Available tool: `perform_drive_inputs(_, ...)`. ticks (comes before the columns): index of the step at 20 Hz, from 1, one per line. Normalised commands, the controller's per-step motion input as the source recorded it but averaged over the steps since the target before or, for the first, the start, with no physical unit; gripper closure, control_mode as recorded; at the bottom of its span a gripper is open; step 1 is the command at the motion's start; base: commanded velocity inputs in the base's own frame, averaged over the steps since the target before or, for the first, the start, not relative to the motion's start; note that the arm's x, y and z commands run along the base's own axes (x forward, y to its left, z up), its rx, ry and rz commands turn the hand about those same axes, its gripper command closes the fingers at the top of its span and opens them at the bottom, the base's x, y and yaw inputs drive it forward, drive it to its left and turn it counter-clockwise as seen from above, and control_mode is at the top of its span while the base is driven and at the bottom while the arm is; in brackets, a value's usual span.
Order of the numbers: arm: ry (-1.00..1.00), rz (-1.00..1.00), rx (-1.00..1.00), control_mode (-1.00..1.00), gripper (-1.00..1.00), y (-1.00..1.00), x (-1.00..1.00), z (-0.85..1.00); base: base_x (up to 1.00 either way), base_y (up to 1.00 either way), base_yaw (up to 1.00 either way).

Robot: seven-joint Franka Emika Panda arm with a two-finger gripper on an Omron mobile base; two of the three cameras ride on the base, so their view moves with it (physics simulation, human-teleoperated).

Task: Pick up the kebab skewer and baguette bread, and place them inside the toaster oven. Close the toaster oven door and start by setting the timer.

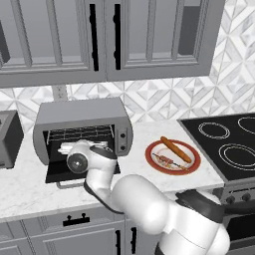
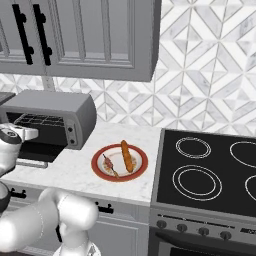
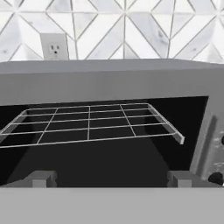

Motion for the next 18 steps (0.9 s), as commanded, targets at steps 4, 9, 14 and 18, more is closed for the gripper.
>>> perform_drive_inputs(4,-0.08,0.0,0.1,-1.0,-1.0,0.13,0.43,0.0,0.0,0.0,0.0)
perform_drive_inputs(9,0.0,0.0,0.13,-1.0,-1.0,0.18,0.47,0.0,0.0,0.0,0.0)
perform_drive_inputs(14,0.0,0.0,0.05,-1.0,-1.0,0.42,0.2,-0.01,0.0,0.0,0.0)
perform_drive_inputs(18,0.0,0.02,0.0,-1.0,-1.0,0.37,0.16,0.0,0.0,0.0,0.0)
